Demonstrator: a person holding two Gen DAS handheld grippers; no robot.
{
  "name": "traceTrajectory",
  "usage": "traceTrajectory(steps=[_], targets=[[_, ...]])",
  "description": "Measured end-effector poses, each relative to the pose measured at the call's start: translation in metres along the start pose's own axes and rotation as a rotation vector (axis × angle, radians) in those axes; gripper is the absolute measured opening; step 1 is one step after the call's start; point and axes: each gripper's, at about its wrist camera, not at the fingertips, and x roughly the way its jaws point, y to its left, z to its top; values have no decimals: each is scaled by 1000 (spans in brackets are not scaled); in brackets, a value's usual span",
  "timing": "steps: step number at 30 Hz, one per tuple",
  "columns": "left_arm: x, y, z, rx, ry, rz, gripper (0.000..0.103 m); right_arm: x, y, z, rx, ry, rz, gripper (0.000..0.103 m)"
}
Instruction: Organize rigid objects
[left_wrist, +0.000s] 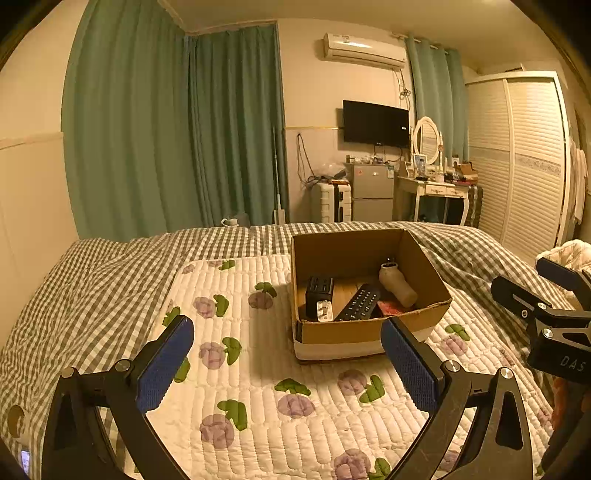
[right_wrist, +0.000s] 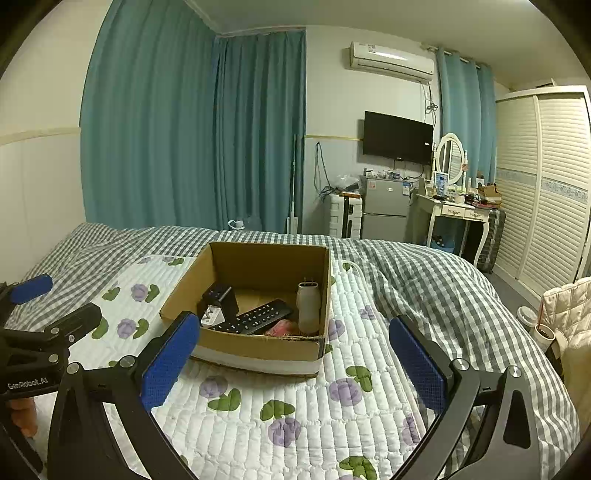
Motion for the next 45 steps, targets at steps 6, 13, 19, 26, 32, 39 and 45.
traceTrajectory(steps=[6,13,19,26,32,39,45], targets=[[3,-1,-3,7,8,-10,103,3,2,-2,-13,7,1,103],[6,-3,-4,11,15,-15,103,9,-1,-5,3,29,-12,103],[7,-6,-5,24,29,-14,103,11,1,-8,-4,37,-13,103],[5,-9,-5,29,27,-21,103,14,0,-9,4,53,-15,103],[5,-9,-5,28,29,-18,103,15,0,-10,3,58,-14,103],[5,-9,-6,35,34,-20,103,15,1,-10,2,58,-15,103],[6,-9,-6,37,38,-20,103,16,1,-11,2,59,-13,103]])
